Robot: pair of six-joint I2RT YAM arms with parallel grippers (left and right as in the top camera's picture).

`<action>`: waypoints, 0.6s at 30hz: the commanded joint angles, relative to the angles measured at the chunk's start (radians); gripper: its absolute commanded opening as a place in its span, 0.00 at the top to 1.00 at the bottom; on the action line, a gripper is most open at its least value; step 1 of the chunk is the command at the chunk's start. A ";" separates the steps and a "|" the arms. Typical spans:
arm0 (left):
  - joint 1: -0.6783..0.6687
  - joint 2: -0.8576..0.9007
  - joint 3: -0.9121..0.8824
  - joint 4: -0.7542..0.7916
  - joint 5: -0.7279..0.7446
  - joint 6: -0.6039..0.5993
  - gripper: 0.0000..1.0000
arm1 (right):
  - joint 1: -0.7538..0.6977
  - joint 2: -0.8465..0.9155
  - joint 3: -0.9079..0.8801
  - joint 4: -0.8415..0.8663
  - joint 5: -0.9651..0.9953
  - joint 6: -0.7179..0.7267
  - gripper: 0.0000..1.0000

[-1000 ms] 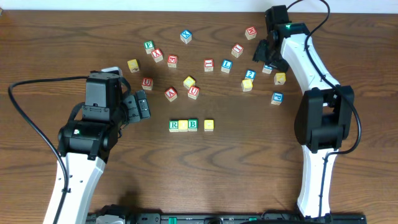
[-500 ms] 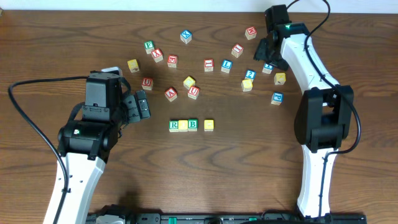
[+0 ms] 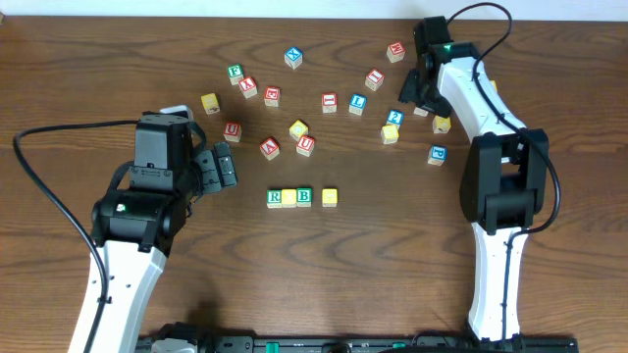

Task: Spell out ROBOT
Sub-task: 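Lower the right gripper onto the blue T block and close it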

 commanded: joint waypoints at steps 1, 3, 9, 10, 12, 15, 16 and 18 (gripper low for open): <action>0.006 0.000 0.019 0.000 -0.002 0.009 0.02 | 0.000 0.011 0.011 -0.001 0.018 0.015 0.39; 0.006 0.000 0.019 0.000 -0.002 0.009 0.02 | 0.000 0.011 0.011 -0.008 0.017 0.024 0.39; 0.006 0.000 0.019 0.000 -0.002 0.009 0.02 | -0.002 0.011 0.011 -0.042 -0.021 0.061 0.38; 0.006 0.000 0.019 0.000 -0.002 0.009 0.02 | -0.002 0.011 0.011 -0.043 -0.029 0.061 0.38; 0.006 0.000 0.019 0.000 -0.002 0.009 0.02 | -0.002 0.011 0.011 -0.036 -0.029 0.060 0.38; 0.006 0.000 0.019 0.000 -0.002 0.009 0.02 | 0.000 0.011 0.011 -0.003 -0.027 0.037 0.46; 0.006 0.000 0.019 0.000 -0.002 0.009 0.02 | 0.000 0.011 0.011 -0.003 -0.027 0.037 0.46; 0.006 0.000 0.019 0.000 -0.002 0.009 0.02 | 0.000 0.011 0.011 -0.005 -0.024 0.037 0.55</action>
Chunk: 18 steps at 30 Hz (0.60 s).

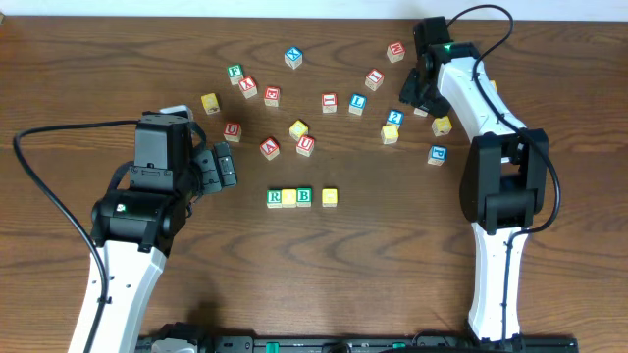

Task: Spell out ROBOT
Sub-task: 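Lower the right gripper onto the blue T block and close it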

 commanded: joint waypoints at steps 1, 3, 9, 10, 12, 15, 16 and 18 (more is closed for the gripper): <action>0.006 0.000 0.019 0.000 -0.002 0.010 0.02 | 0.000 0.011 0.011 -0.001 0.006 -0.001 0.55; 0.006 0.000 0.019 0.000 -0.002 0.009 0.02 | 0.000 0.011 0.011 -0.006 0.010 -0.001 0.56; 0.006 0.000 0.019 0.000 -0.002 0.010 0.02 | 0.003 0.011 0.011 -0.029 0.040 -0.001 0.62; 0.006 0.000 0.019 0.000 -0.002 0.010 0.02 | 0.003 0.011 0.011 -0.029 0.039 -0.001 0.62; 0.006 0.000 0.019 0.000 -0.002 0.010 0.02 | 0.003 0.011 0.011 -0.034 0.039 -0.001 0.62; 0.006 0.000 0.019 0.000 -0.002 0.010 0.02 | 0.003 0.011 0.011 -0.043 0.040 -0.001 0.62; 0.006 0.000 0.019 0.000 -0.002 0.009 0.02 | 0.003 0.011 0.011 -0.043 0.040 -0.001 0.63; 0.006 0.000 0.019 0.000 -0.002 0.010 0.02 | 0.003 0.011 0.011 -0.043 0.040 -0.001 0.63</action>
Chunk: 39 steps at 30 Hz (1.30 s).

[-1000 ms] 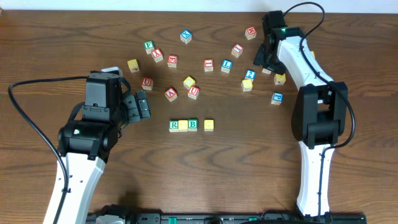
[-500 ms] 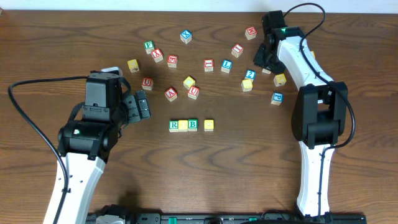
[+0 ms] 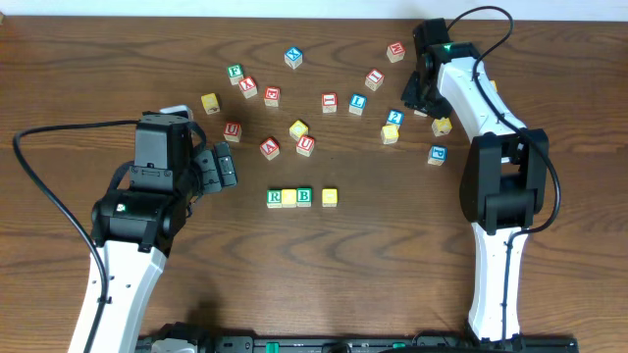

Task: Spell out ROBOT
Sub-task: 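Lower the right gripper onto the blue T block and close it, then carry the blue T block to the right end of the row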

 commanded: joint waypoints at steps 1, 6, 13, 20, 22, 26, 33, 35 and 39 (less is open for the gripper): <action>0.006 0.000 0.019 0.000 -0.002 0.010 0.02 | 0.003 0.011 0.011 -0.004 0.016 -0.004 0.66; 0.006 0.000 0.019 0.000 -0.002 0.010 0.02 | 0.009 0.011 -0.011 0.016 0.016 -0.004 0.67; 0.006 0.000 0.019 0.000 -0.002 0.010 0.02 | 0.010 0.011 -0.020 0.039 0.016 -0.004 0.69; 0.006 0.000 0.019 0.000 -0.002 0.010 0.01 | 0.010 0.011 -0.020 0.035 0.016 -0.011 0.82; 0.006 0.000 0.019 0.000 -0.002 0.010 0.01 | 0.010 0.008 -0.020 0.030 0.016 -0.028 0.83; 0.006 0.000 0.019 0.000 -0.002 0.010 0.02 | 0.010 -0.055 -0.019 -0.010 0.016 -0.048 0.92; 0.006 0.000 0.019 0.000 -0.002 0.010 0.02 | 0.044 -0.258 -0.019 -0.217 0.016 -0.074 0.99; 0.006 0.000 0.019 0.000 -0.002 0.010 0.02 | 0.076 -0.294 -0.019 -0.262 0.016 -0.080 0.99; 0.006 0.000 0.019 0.000 -0.002 0.010 0.02 | 0.156 -0.339 -0.031 -0.322 0.032 -0.078 0.99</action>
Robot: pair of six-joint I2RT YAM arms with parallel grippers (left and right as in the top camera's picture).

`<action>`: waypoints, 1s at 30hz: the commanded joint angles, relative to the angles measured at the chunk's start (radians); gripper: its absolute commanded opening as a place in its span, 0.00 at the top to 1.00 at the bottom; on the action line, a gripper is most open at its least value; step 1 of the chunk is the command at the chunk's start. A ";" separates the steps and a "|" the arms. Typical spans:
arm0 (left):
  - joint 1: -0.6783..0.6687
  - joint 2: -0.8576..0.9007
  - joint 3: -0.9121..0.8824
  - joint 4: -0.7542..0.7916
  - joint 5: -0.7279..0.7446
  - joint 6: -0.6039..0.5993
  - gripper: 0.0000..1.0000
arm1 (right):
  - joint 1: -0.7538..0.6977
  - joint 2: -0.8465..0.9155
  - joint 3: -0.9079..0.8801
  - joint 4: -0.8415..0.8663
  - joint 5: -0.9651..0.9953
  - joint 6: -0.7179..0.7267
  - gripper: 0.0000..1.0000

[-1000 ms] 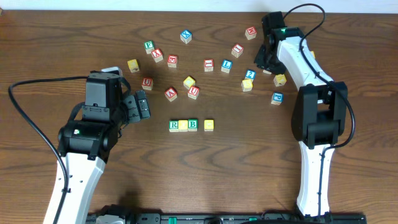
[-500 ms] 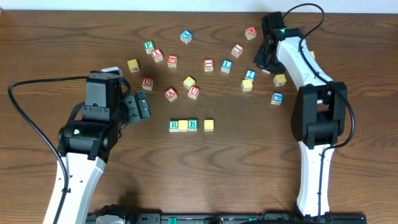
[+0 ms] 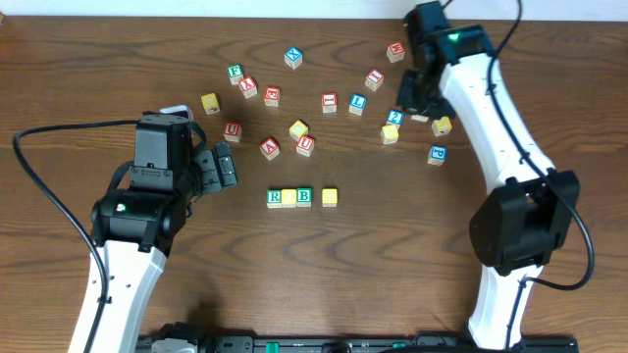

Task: Spell out ROBOT
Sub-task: 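Carry the blue T block to the right end of the row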

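Note:
A row of blocks lies mid-table: a green R block (image 3: pixel 275 197), a yellow block (image 3: pixel 289 197), a green B block (image 3: pixel 304 197) and, after a small gap, another yellow block (image 3: pixel 330 197). Loose letter blocks are scattered behind the row. My right gripper (image 3: pixel 412 100) hangs over the loose blocks at the back right, beside a blue block (image 3: pixel 394 118) and a yellow block (image 3: pixel 442 126). A pale block edge (image 3: pixel 420 117) shows just under its fingers, and its jaws are hidden by the wrist. My left gripper (image 3: pixel 225 166) rests left of the row, open and empty.
Several loose blocks lie across the back: a red block (image 3: pixel 306 145), a yellow one (image 3: pixel 298 129), a blue one (image 3: pixel 357 102), a green one (image 3: pixel 235 72) and a blue one (image 3: pixel 437 154). The table's far edge (image 3: pixel 314 20) lies behind them.
My right arm has changed pose: its elbow now sits lower and further right in the view, and its wrist looks larger. The gripper stays over the same back-right blocks. The left arm is still.
At every earlier moment the row of R, yellow, B and yellow blocks lay as it does now, and my left gripper rested beside it. My right gripper hovered over the back-right blocks with little shift, and now its arm has swung into a new pose there.

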 commanded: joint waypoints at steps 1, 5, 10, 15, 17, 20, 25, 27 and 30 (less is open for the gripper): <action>0.006 0.000 0.019 -0.001 -0.002 0.010 0.02 | 0.061 -0.065 -0.052 0.005 0.048 0.011 0.99; 0.006 0.000 0.019 -0.001 -0.002 0.010 0.02 | 0.150 -0.269 -0.418 0.217 0.042 0.066 0.99; 0.006 0.000 0.019 -0.001 -0.002 0.010 0.02 | 0.269 -0.416 -0.647 0.322 0.051 0.155 0.99; 0.006 0.000 0.019 -0.001 -0.002 0.010 0.02 | 0.390 -0.416 -0.818 0.467 0.051 0.250 0.97; 0.006 0.000 0.019 -0.001 -0.002 0.010 0.02 | 0.416 -0.416 -0.899 0.560 0.051 0.284 0.95; 0.006 0.000 0.019 -0.001 -0.002 0.010 0.02 | 0.421 -0.416 -0.975 0.653 0.050 0.294 0.96; 0.006 0.000 0.019 -0.001 -0.002 0.010 0.02 | 0.422 -0.415 -0.998 0.680 0.054 0.303 0.96; 0.006 0.000 0.019 -0.001 -0.002 0.010 0.02 | 0.431 -0.411 -0.999 0.702 0.054 0.302 0.95; 0.006 0.000 0.019 -0.001 -0.002 0.010 0.02 | 0.445 -0.407 -1.001 0.728 0.053 0.302 0.95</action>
